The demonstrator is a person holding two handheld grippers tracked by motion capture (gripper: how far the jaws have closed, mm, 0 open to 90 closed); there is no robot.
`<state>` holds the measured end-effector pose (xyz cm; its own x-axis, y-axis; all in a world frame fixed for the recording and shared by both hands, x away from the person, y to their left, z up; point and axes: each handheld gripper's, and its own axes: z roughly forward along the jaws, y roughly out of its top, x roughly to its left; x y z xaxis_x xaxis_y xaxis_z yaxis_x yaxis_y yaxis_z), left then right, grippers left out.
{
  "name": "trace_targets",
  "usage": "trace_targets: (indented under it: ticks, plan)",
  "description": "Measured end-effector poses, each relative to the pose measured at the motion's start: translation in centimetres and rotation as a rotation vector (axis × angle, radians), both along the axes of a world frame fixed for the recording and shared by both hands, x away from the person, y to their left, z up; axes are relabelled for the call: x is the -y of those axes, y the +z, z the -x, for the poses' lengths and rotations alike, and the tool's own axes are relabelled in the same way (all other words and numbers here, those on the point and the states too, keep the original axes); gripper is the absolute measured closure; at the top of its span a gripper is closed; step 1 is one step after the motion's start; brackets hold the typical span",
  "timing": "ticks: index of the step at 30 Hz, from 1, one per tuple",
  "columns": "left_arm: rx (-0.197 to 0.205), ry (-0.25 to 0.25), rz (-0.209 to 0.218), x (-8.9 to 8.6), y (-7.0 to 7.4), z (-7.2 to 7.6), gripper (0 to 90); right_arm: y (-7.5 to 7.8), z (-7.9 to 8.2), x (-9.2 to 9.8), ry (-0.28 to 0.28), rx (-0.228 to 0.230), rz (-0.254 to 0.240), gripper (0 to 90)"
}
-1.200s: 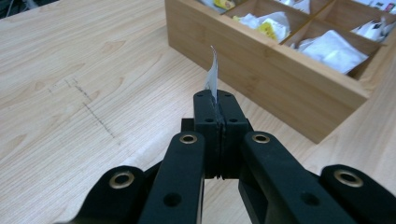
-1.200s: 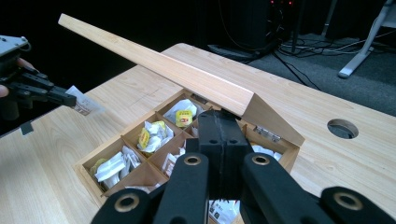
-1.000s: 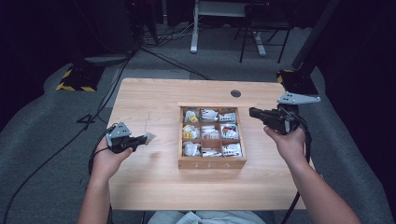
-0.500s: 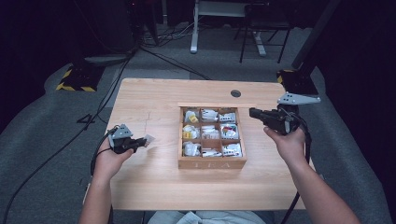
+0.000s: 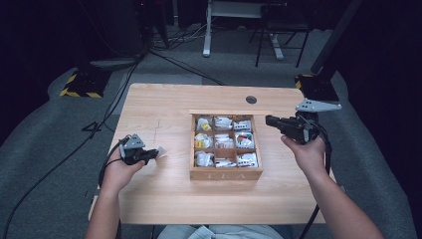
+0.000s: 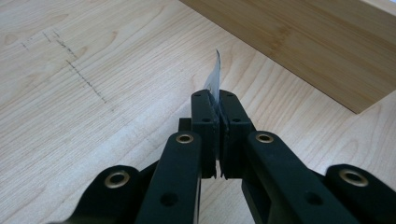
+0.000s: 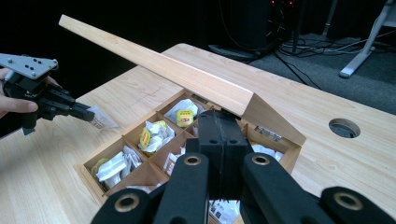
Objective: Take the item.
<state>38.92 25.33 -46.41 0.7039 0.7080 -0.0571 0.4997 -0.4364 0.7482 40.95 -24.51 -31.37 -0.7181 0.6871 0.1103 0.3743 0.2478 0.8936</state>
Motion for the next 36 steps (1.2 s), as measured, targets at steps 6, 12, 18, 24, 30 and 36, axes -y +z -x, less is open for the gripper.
trace_targets:
  ticks: [6, 12, 18, 24, 30, 36]
  plan:
    - [-0.008, -0.006, 0.002, 0.0, -0.1, 0.0, 86.9, 0.0, 0.0, 0.0, -0.001, 0.001, 0.001, 89.9]
    - [-0.042, -0.017, 0.034, 0.3, -0.1, 0.1, 80.6, 0.0, 0.0, 0.0, 0.000, 0.000, 0.001, 89.9]
    - [-0.044, -0.034, 0.040, 0.5, 0.0, 0.1, 71.5, 0.0, 0.0, 0.0, -0.001, 0.001, -0.001, 89.9]
    - [-0.044, -0.034, 0.059, 0.9, 0.2, 0.3, 64.5, 0.0, 0.0, 0.0, 0.000, 0.000, -0.003, 89.9]
    - [-0.030, -0.047, 0.068, 1.1, 0.7, 0.6, 60.9, 0.0, 0.0, 0.0, 0.001, -0.001, -0.005, 89.9]
    - [-0.015, -0.033, 0.075, 1.1, 1.2, 1.2, 58.9, 0.0, 0.0, 0.0, 0.002, -0.004, -0.001, 89.9]
